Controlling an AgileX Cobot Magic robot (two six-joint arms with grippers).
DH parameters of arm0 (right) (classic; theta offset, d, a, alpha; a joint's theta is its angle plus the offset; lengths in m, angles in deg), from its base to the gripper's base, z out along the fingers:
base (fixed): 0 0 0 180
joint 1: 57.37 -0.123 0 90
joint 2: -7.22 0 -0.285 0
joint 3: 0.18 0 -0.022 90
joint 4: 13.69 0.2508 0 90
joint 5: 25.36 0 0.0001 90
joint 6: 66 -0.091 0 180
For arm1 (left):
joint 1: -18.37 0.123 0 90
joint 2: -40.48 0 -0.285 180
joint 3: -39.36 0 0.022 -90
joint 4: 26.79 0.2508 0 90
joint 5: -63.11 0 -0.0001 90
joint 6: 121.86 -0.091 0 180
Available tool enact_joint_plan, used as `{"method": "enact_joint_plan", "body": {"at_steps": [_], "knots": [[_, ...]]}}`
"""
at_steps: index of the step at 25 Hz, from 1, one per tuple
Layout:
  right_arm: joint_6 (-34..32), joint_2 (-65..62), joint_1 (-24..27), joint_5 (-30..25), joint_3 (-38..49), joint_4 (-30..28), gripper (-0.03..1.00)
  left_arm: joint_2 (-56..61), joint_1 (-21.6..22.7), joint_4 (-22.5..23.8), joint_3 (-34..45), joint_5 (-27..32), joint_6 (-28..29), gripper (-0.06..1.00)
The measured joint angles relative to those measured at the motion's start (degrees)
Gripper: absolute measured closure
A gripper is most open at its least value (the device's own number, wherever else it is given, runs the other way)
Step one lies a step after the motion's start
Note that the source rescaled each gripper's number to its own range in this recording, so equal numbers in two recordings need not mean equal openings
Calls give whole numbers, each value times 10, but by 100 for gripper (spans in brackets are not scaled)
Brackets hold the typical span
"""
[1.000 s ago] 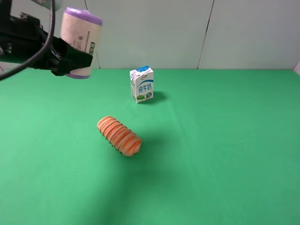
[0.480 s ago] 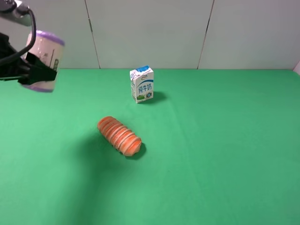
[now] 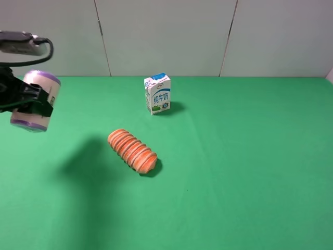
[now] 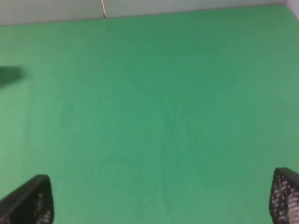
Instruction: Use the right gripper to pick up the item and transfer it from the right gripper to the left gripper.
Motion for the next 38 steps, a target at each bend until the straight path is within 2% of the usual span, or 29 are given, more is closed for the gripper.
{"method": "enact_joint_plan", "body": {"at_steps": [8, 14, 23, 37, 38], "knots": [[0, 0, 0, -1, 0, -8, -3, -120, 0, 0, -89, 5, 7, 94], [0, 0, 0, -1, 0, -8, -3, -192, 0, 0, -121, 6, 9, 94], [0, 0, 0, -1, 0, -8, -3, -246, 0, 0, -124, -13, 9, 94], [0, 0, 0, -1, 0, -8, -3, -249, 0, 0, -126, -31, 9, 94], [0, 0, 0, -1, 0, -8, -3, -249, 0, 0, -126, -31, 9, 83]]}}
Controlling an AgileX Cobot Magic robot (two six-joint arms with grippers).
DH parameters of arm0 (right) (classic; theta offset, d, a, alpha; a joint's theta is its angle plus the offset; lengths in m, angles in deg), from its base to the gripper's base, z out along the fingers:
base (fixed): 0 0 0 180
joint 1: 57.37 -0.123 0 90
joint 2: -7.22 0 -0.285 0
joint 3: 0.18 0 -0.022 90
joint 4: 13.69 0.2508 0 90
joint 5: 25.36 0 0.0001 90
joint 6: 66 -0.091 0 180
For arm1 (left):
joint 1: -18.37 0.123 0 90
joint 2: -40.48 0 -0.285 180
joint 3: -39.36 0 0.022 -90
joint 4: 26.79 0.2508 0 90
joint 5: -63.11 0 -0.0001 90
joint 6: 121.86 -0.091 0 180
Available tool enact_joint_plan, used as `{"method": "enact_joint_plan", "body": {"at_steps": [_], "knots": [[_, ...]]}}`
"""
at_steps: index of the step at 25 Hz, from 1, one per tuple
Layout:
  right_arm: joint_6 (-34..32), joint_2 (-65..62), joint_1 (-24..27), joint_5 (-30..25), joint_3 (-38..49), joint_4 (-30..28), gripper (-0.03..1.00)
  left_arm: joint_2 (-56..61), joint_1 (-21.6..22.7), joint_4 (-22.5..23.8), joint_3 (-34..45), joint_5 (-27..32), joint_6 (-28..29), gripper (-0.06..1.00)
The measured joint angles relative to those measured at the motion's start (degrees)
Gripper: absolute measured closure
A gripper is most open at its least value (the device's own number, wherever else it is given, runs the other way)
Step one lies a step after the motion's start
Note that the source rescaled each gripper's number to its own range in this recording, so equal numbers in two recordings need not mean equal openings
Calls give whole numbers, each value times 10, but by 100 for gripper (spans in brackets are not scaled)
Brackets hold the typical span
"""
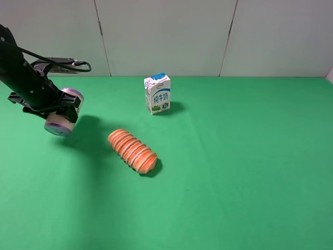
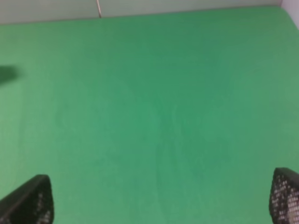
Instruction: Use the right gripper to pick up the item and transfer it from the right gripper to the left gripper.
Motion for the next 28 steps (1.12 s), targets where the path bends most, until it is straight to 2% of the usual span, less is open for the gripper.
{"method": "enact_joint_plan", "body": {"at_steps": [2, 3, 4, 6, 10, 16, 22, 25, 28], "knots": [[0, 0, 0, 1, 0, 0, -3, 0, 0, -1, -1, 0, 0, 38], [0, 0, 0, 1, 0, 0, -3, 0, 0, -2, -2, 0, 0, 22], [0, 0, 0, 1, 0, 0, -3, 0, 0, -2, -2, 0, 0, 11], [0, 0, 0, 1, 0, 0, -3, 0, 0, -2, -2, 1, 0, 2], [0, 0, 0, 1, 0, 0, -3, 0, 0, -2, -3, 1, 0, -4], [0, 0, 0, 1, 0, 0, -3, 0, 0, -2, -3, 11, 0, -5], [0, 0, 0, 1, 0, 0, -3, 0, 0, 2, -53, 94, 5, -6], [0, 0, 0, 1, 0, 0, -3, 0, 0, 6, -94, 160, 20, -6], [0, 0, 0, 1, 0, 0, -3, 1, 0, 29, -135, 229, 44, -6]]}}
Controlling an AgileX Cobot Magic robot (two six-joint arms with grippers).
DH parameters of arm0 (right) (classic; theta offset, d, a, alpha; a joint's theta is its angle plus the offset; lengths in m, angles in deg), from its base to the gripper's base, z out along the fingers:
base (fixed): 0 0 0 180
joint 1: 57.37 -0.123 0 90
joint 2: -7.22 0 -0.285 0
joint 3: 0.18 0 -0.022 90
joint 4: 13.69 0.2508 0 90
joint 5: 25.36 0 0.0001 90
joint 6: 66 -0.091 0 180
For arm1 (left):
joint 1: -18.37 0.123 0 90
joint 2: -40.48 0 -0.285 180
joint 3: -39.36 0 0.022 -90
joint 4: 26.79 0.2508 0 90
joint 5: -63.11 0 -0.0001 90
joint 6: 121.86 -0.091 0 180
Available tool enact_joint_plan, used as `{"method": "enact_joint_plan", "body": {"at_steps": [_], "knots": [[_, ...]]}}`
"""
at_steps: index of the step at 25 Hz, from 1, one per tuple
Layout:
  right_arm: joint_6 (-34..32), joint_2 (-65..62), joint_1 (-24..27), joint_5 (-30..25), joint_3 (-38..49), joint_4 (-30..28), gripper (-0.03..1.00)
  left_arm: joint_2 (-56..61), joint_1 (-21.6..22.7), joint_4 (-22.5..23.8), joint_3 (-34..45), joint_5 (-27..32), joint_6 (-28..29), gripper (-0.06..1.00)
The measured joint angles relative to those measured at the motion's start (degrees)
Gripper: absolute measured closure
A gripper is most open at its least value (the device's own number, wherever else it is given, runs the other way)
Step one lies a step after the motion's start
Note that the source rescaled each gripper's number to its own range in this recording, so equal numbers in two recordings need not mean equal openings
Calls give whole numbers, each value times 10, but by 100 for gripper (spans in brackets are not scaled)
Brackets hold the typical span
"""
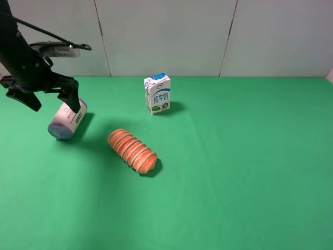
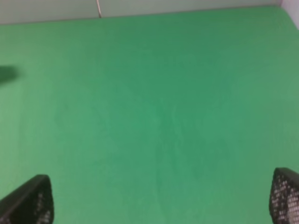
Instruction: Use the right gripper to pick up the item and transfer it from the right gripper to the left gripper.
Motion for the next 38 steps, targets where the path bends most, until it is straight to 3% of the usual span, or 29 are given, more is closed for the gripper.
{"method": "enact_joint_plan", "body": {"at_steps": [4, 15, 29, 34, 38], "knots": [[0, 0, 0, 0, 0, 0, -3, 26, 0, 37, -28, 56, 22, -6], [0, 0, 0, -1, 0, 0, -3, 223, 0, 88, -19, 103, 47, -6], [0, 0, 0, -1, 0, 0, -3, 625, 0, 109, 249, 51, 63, -6], [0, 0, 0, -1, 0, 0, -3, 784, 0, 105, 322, 63, 63, -6], [0, 0, 0, 0, 0, 0, -3, 896, 0, 75, 359, 93, 43, -6]]}}
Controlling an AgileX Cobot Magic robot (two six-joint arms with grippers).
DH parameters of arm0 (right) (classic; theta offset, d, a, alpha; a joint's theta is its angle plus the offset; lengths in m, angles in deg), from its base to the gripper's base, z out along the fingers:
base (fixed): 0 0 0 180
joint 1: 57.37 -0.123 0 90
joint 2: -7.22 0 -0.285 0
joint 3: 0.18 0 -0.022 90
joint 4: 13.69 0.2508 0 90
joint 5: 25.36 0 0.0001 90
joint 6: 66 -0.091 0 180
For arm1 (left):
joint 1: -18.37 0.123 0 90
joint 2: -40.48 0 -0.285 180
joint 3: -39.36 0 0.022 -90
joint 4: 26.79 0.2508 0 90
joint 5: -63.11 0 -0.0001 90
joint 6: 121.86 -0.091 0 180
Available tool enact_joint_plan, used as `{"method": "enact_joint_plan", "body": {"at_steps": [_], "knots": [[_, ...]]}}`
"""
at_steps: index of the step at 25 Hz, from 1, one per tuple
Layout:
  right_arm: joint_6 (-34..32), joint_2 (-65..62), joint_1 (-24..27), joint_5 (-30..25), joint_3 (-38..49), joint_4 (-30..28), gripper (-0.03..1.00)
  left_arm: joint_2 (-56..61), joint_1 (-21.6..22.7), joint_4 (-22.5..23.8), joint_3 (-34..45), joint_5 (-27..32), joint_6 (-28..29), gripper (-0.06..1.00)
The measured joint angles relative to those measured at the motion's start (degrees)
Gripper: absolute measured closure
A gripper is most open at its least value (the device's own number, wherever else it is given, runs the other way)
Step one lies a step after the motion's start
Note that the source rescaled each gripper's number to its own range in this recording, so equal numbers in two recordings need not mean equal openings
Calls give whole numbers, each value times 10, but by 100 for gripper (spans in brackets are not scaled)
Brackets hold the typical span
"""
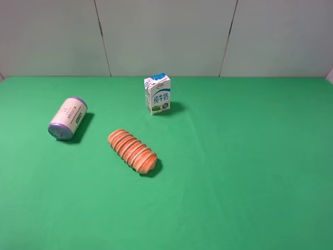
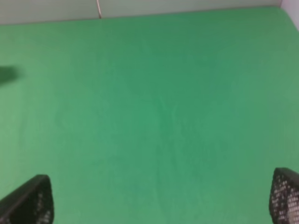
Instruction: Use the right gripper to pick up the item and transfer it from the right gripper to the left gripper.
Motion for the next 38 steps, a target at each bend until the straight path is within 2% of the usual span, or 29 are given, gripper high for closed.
{"method": "enact_joint_plan", "body": {"at_steps": [3, 6, 9, 17, 31, 34, 38], "knots": [[0, 0, 0, 0, 0, 0, -3, 71, 0, -38, 16, 8, -11, -6], [0, 0, 0, 0, 0, 0, -3, 120, 0, -50, 34, 24, -11, -5], [0, 0, 0, 0, 0, 0, -3, 136, 0, -50, 49, 43, -11, -5], [0, 0, 0, 0, 0, 0, -3, 137, 0, -47, 63, 21, -11, -3], [0, 0, 0, -1, 0, 0, -3, 137, 0, -46, 63, 17, -11, -3], [0, 0, 0, -1, 0, 0, -3, 137, 14, -46, 63, 17, -11, -3], [0, 0, 0, -1, 0, 0, -3, 137, 64, -46, 63, 17, -11, -1]]}}
